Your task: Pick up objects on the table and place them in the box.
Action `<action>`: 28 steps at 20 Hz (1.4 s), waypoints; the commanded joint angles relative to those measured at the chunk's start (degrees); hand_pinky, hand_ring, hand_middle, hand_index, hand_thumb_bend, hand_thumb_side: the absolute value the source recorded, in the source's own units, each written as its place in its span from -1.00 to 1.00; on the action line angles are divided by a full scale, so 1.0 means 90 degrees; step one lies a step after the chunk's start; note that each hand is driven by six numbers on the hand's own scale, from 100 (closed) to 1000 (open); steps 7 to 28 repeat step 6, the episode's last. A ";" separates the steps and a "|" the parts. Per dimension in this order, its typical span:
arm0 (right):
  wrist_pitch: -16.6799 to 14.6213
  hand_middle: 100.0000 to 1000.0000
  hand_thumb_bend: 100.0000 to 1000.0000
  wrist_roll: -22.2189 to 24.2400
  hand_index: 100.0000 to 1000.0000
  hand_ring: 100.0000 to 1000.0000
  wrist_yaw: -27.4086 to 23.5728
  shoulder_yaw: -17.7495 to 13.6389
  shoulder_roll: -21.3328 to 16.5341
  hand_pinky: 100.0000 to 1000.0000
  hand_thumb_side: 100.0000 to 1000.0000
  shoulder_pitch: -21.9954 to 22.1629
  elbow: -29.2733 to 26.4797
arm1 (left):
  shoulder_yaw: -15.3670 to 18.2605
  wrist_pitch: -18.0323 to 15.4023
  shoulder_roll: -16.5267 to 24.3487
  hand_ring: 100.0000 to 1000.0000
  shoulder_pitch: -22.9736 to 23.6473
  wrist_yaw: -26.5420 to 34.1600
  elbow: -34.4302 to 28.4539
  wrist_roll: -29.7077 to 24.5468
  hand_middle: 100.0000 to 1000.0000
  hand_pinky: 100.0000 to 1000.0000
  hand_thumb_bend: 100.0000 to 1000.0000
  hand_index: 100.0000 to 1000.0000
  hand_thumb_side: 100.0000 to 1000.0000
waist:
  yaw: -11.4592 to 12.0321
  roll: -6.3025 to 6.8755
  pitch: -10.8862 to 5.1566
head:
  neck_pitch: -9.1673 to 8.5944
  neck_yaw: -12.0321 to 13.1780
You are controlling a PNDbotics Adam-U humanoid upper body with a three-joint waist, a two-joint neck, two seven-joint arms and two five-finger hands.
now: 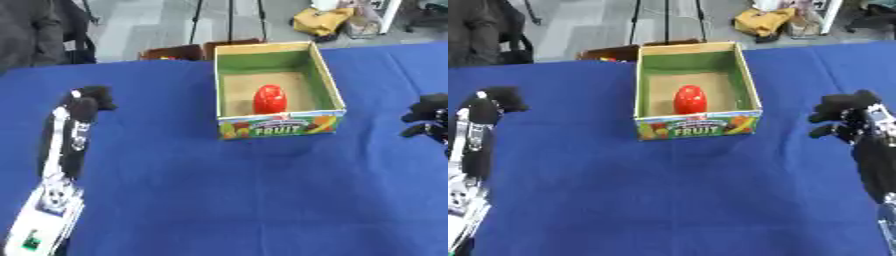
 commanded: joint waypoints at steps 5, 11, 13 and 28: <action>0.0028 0.11 -1.00 -0.0083 0.35 0.17 -0.0021 -0.0033 -0.0046 -0.05 0.74 -0.0008 -0.0184 | 0.0072 -0.0070 -0.0017 0.03 0.0029 0.0068 -0.0063 -0.0018 -0.02 0.35 0.46 0.28 0.80 | 0.0015 -0.0022 -0.0084 | 0.0055 0.0017; 0.0030 0.11 -1.00 -0.0086 0.35 0.17 -0.0018 -0.0032 -0.0045 -0.05 0.74 -0.0002 -0.0186 | 0.0068 -0.0071 -0.0021 0.03 0.0039 0.0073 -0.0065 -0.0027 -0.02 0.35 0.47 0.28 0.80 | 0.0012 -0.0020 -0.0088 | 0.0051 0.0016; 0.0030 0.11 -1.00 -0.0086 0.35 0.17 -0.0018 -0.0032 -0.0045 -0.05 0.74 -0.0002 -0.0186 | 0.0068 -0.0071 -0.0021 0.03 0.0039 0.0073 -0.0065 -0.0027 -0.02 0.35 0.47 0.28 0.80 | 0.0012 -0.0020 -0.0088 | 0.0051 0.0016; 0.0030 0.11 -1.00 -0.0086 0.35 0.17 -0.0018 -0.0032 -0.0045 -0.05 0.74 -0.0002 -0.0186 | 0.0068 -0.0071 -0.0021 0.03 0.0039 0.0073 -0.0065 -0.0027 -0.02 0.35 0.47 0.28 0.80 | 0.0012 -0.0020 -0.0088 | 0.0051 0.0016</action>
